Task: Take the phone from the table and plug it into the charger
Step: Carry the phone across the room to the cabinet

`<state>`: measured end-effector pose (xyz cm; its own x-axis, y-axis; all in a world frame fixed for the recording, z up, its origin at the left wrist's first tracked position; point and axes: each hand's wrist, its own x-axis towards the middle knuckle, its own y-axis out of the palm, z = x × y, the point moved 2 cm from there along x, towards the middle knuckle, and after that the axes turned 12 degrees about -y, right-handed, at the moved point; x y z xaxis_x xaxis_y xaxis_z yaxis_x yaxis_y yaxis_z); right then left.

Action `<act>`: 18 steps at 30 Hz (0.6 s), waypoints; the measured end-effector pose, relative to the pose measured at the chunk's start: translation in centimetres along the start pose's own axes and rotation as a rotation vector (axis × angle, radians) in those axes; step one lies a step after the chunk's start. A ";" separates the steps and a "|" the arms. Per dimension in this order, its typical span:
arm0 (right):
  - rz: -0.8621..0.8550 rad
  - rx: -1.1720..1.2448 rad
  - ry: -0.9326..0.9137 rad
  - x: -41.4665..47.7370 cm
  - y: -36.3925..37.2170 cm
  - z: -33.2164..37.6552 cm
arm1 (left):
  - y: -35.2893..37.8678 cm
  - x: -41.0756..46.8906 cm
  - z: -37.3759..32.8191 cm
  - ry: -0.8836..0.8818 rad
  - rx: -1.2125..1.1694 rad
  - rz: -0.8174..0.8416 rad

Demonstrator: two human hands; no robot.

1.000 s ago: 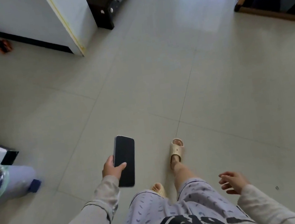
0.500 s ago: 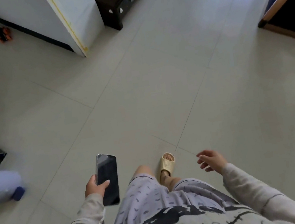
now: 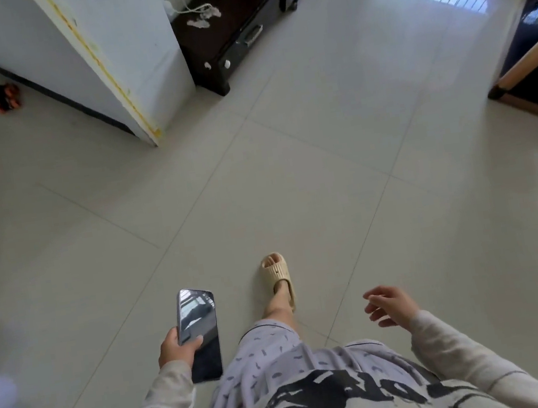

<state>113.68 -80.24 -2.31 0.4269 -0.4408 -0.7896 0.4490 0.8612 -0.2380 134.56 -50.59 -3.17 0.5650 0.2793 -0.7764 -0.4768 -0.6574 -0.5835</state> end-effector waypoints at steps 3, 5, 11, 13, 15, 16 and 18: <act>-0.044 0.017 0.063 2.7 -1.9 3.3 | 0.6 1.1 -7.3 0.010 0.024 0.013; -0.065 0.051 0.093 4.1 -3.1 5.5 | 1.1 1.5 -12.1 0.047 0.033 0.039; -0.123 0.089 0.105 8.6 -6.6 12.4 | 2.3 2.7 -26.1 0.183 0.049 0.092; -0.131 0.084 0.104 10.4 -7.8 14.5 | 2.8 2.8 -30.2 0.216 0.025 0.109; -0.141 0.070 0.104 12.3 -9.1 16.4 | 3.4 2.7 -33.5 0.232 -0.013 0.128; -0.139 0.062 0.100 13.5 -9.8 17.4 | 3.9 3.0 -35.0 0.238 -0.038 0.132; -0.124 0.053 0.091 16.0 -11.1 19.7 | 4.9 3.5 -37.7 0.225 -0.069 0.135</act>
<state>130.98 -101.88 -1.14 0.2934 -0.5162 -0.8047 0.5358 0.7859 -0.3088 159.58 -79.23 0.24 0.6383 0.0281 -0.7693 -0.5154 -0.7267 -0.4541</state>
